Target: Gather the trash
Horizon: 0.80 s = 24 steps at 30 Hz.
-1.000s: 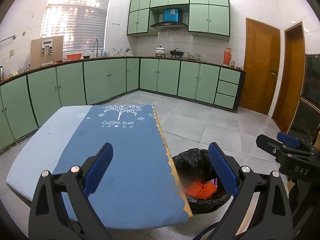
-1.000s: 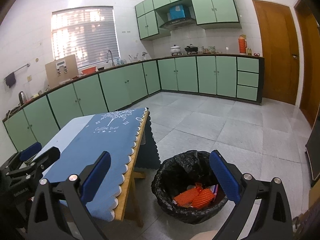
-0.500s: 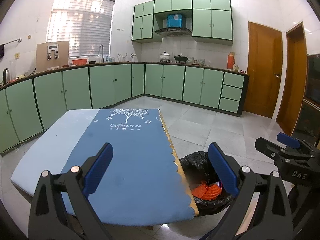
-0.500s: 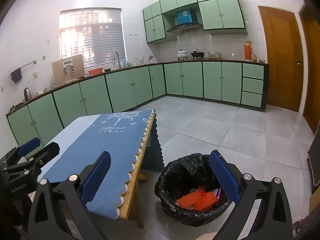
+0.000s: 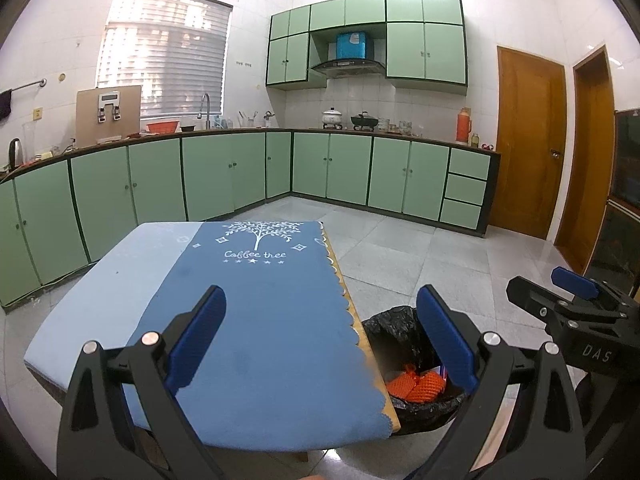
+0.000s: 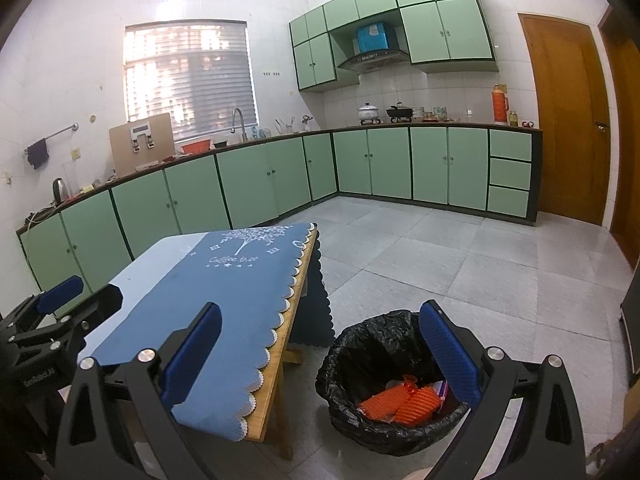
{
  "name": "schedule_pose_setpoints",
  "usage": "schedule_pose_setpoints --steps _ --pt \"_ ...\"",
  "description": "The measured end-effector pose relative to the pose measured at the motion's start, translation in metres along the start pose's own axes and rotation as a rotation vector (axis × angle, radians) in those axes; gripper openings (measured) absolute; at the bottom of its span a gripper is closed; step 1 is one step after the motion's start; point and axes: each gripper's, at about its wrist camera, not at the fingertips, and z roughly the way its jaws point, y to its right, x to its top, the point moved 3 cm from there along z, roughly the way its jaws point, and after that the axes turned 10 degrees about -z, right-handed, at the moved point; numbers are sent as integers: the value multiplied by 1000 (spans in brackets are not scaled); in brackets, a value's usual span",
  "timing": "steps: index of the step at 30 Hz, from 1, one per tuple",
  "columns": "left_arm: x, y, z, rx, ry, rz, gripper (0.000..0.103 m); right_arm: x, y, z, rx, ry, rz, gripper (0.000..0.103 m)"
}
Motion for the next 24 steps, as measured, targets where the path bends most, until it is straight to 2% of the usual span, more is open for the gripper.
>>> schedule_pose_setpoints --steps 24 --pt "0 -4 1 5 -5 1 93 -1 -2 5 4 0 1 97"
